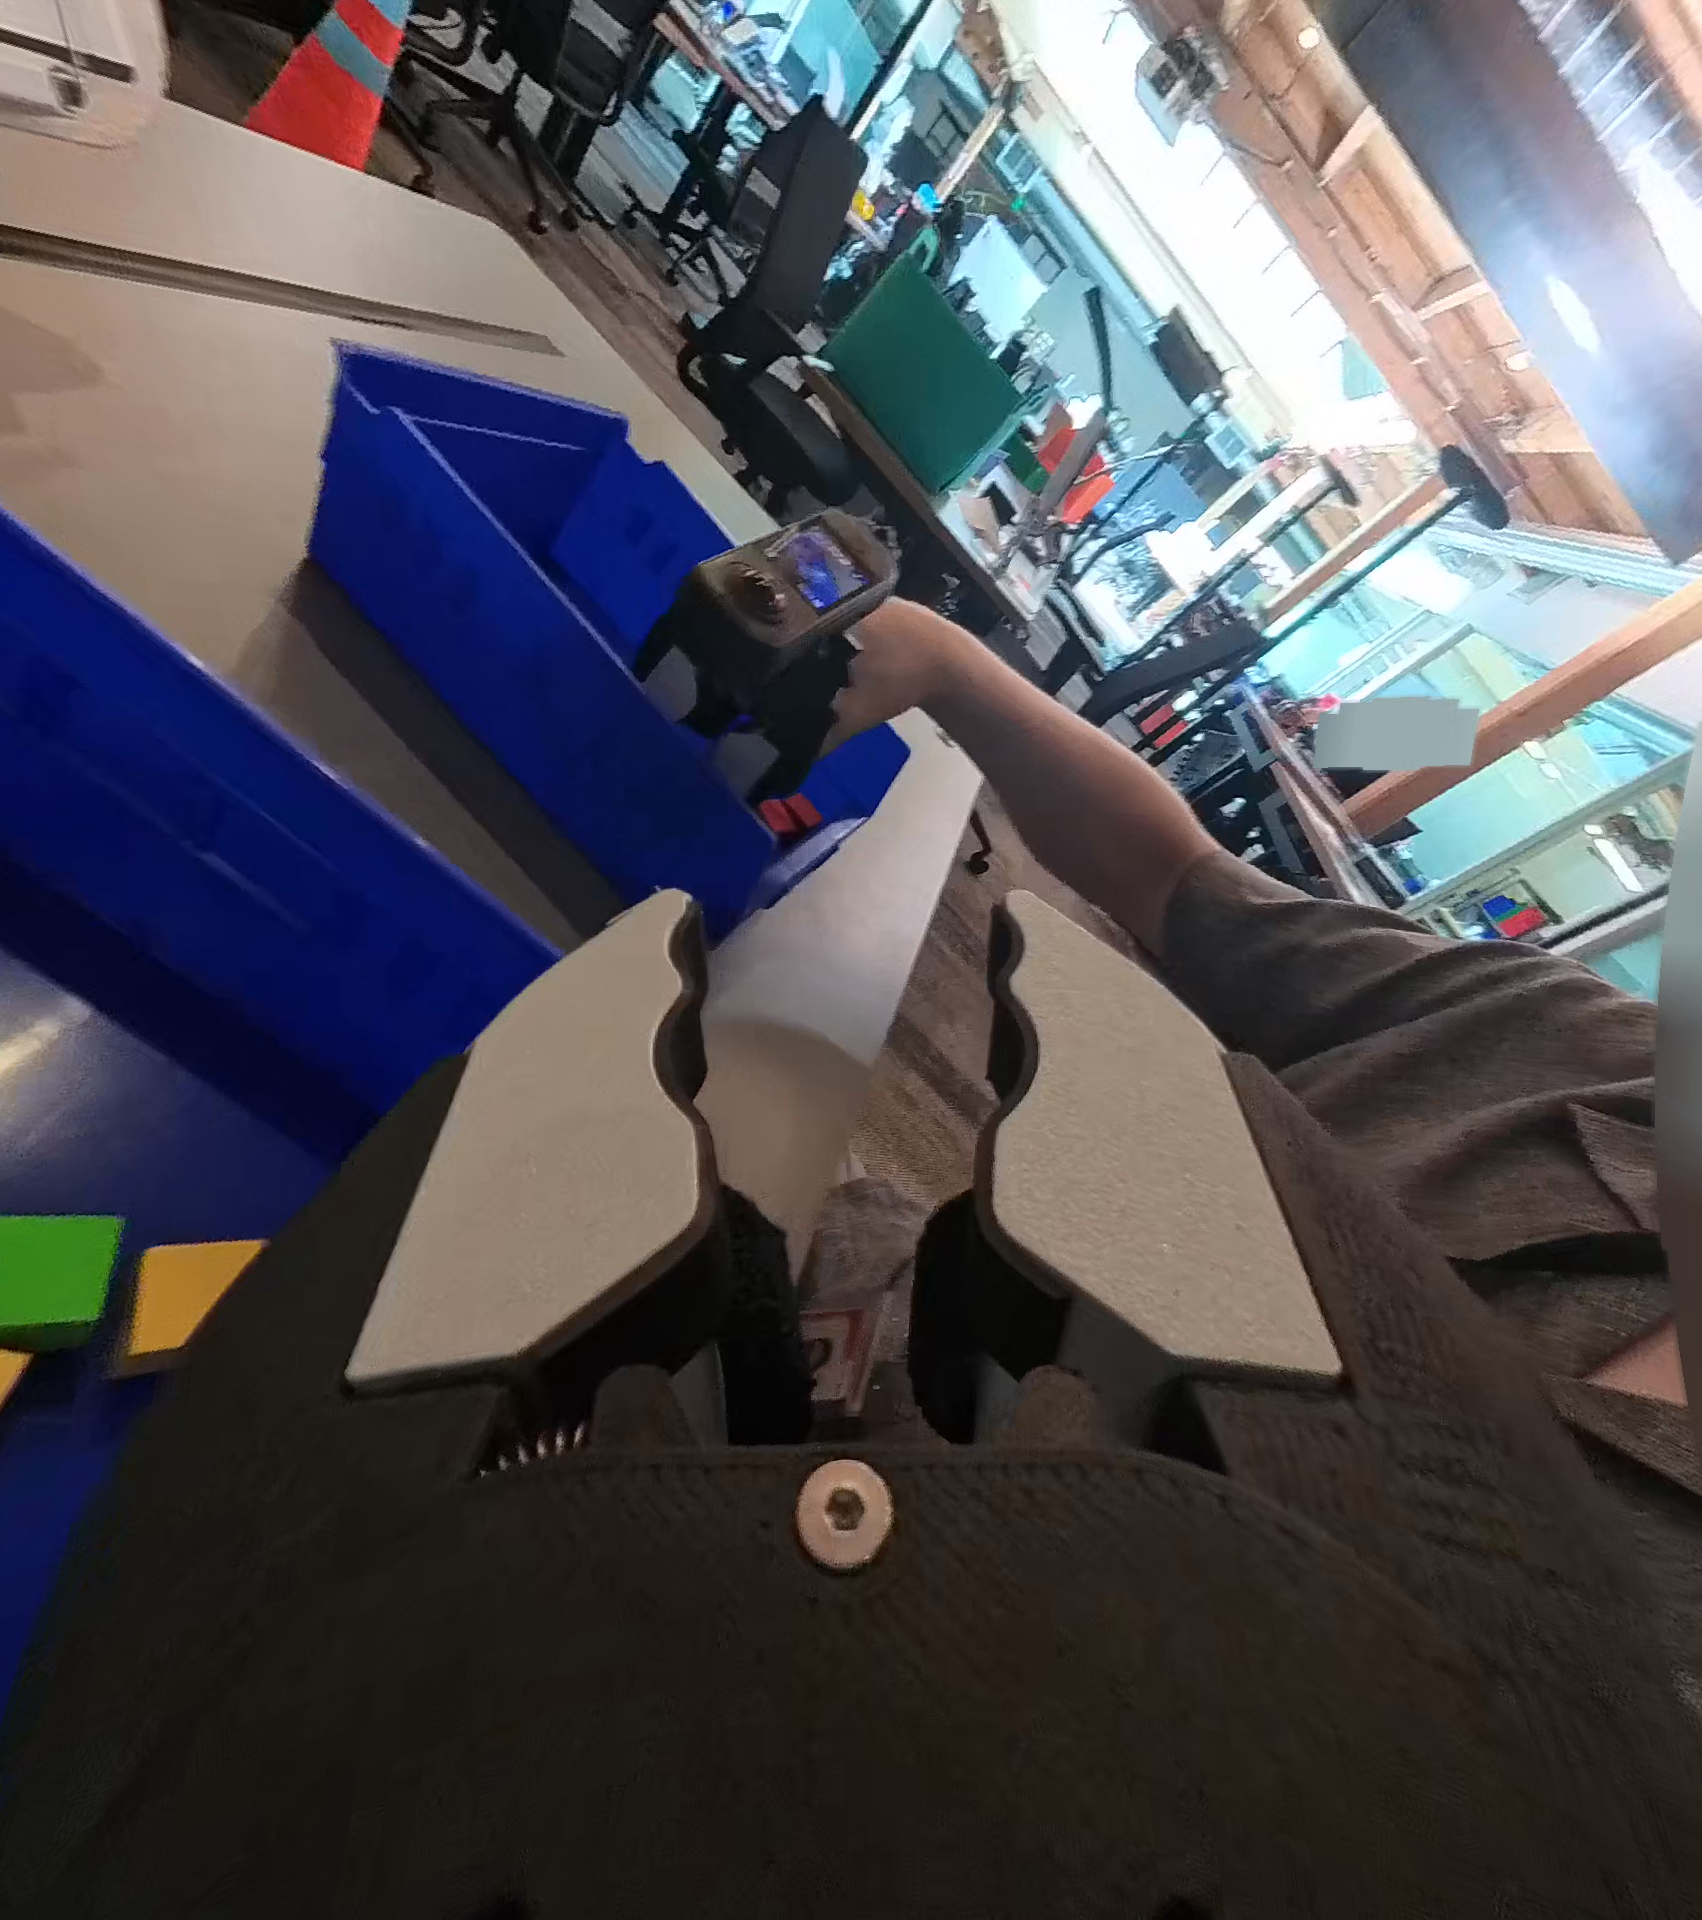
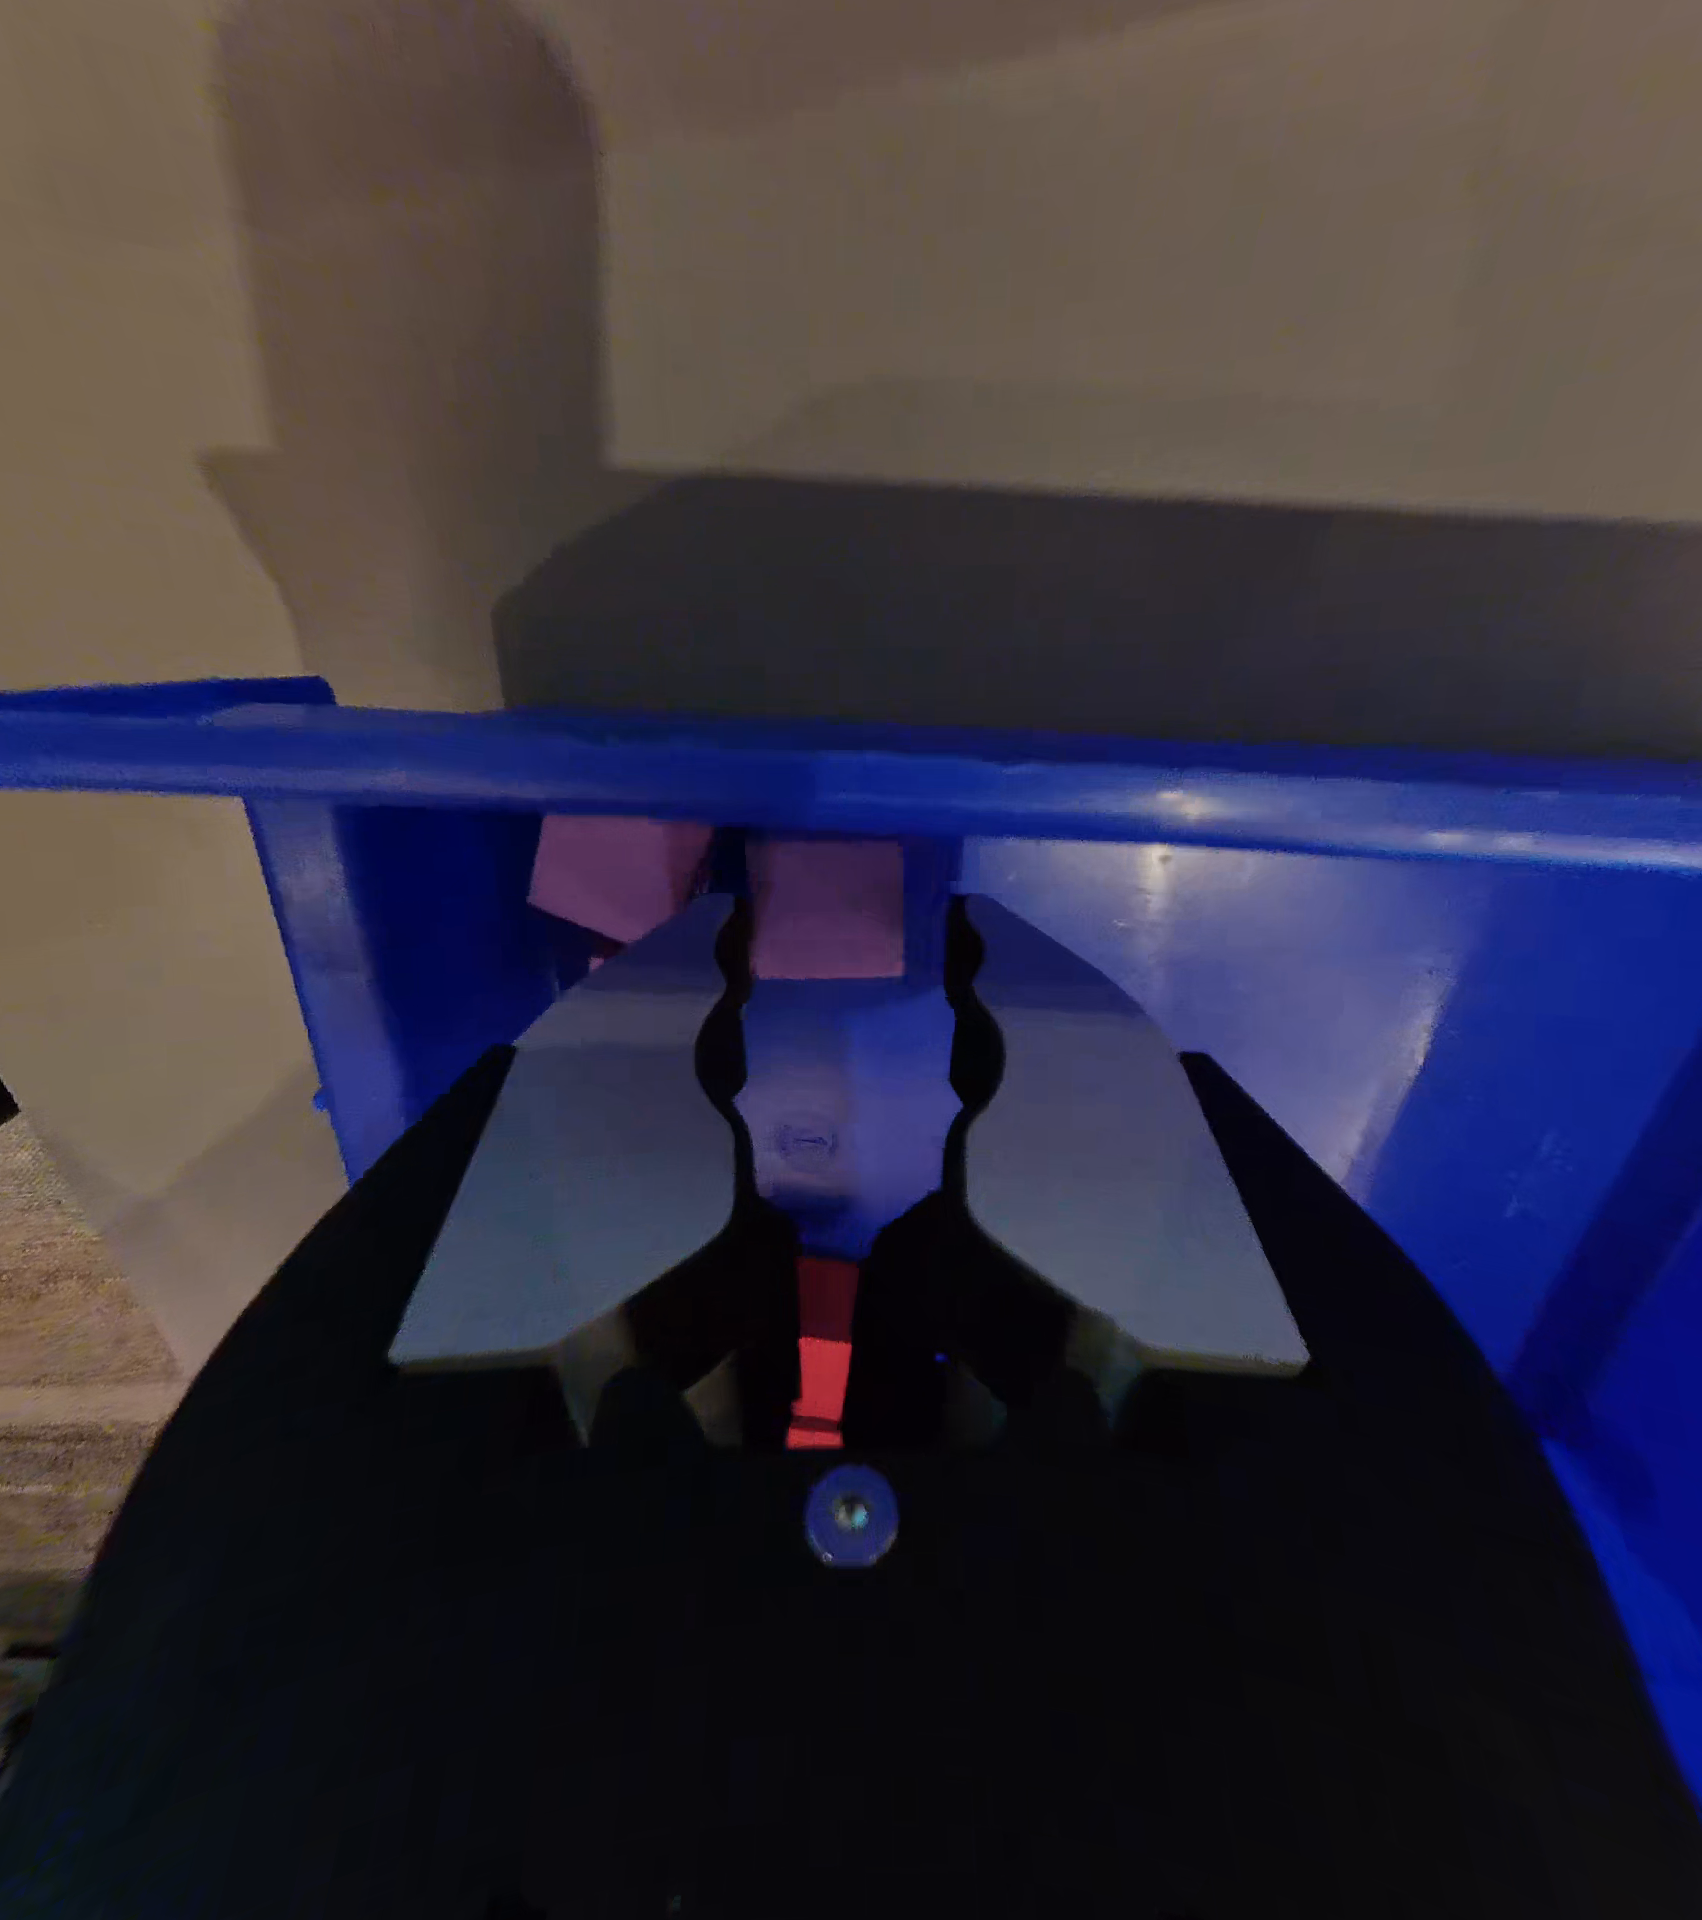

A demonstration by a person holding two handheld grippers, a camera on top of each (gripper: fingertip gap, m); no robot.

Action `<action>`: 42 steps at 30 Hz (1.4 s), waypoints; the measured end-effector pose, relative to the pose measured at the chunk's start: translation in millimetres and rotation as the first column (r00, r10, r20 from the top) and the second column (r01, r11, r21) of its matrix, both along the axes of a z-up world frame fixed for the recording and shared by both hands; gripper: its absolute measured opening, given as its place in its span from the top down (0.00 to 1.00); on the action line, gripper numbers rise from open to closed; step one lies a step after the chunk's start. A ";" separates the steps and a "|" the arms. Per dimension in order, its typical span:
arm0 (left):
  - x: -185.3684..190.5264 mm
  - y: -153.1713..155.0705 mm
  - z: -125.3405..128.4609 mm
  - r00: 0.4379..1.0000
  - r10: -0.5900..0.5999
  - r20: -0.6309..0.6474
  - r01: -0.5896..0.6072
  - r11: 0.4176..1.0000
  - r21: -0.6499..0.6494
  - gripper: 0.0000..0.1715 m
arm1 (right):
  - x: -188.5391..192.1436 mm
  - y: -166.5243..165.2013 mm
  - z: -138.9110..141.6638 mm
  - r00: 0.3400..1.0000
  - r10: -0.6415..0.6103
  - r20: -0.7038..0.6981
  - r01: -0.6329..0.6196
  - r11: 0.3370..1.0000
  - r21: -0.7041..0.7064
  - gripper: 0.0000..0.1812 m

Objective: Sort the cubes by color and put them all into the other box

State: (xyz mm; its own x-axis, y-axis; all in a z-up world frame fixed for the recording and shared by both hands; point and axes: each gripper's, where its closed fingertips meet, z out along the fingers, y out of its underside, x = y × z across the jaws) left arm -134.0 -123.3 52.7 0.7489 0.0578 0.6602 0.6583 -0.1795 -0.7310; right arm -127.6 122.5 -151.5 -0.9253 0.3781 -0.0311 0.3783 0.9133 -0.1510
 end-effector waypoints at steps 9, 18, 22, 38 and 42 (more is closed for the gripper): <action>-100.8 -35.8 -93.0 0.948 0.124 -0.293 -0.298 0.669 -0.681 0.68 | -5.7 12.5 14.9 0.996 -0.060 -0.060 0.060 0.998 -0.017 0.65; -129.2 -75.6 -167.2 0.465 -0.855 -0.228 -0.201 0.148 -0.968 0.74 | -0.5 27.2 31.0 0.984 -0.076 -0.162 0.066 0.996 -0.068 0.65; -130.5 -79.1 -176.2 0.424 -0.892 -0.156 -0.133 0.109 -0.985 0.73 | 0.1 29.3 28.3 0.983 -0.086 -0.161 0.074 0.994 -0.079 0.66; -138.0 -66.1 -210.2 0.267 -0.962 -0.065 -0.108 0.037 -0.993 0.80 | 3.7 24.5 35.8 0.982 -0.086 -0.168 0.072 0.994 -0.088 0.69; -140.9 -66.5 -204.4 0.317 -0.943 -0.103 -0.123 0.067 -0.990 0.81 | 3.7 21.9 37.7 0.980 -0.080 -0.180 0.066 0.994 -0.085 0.69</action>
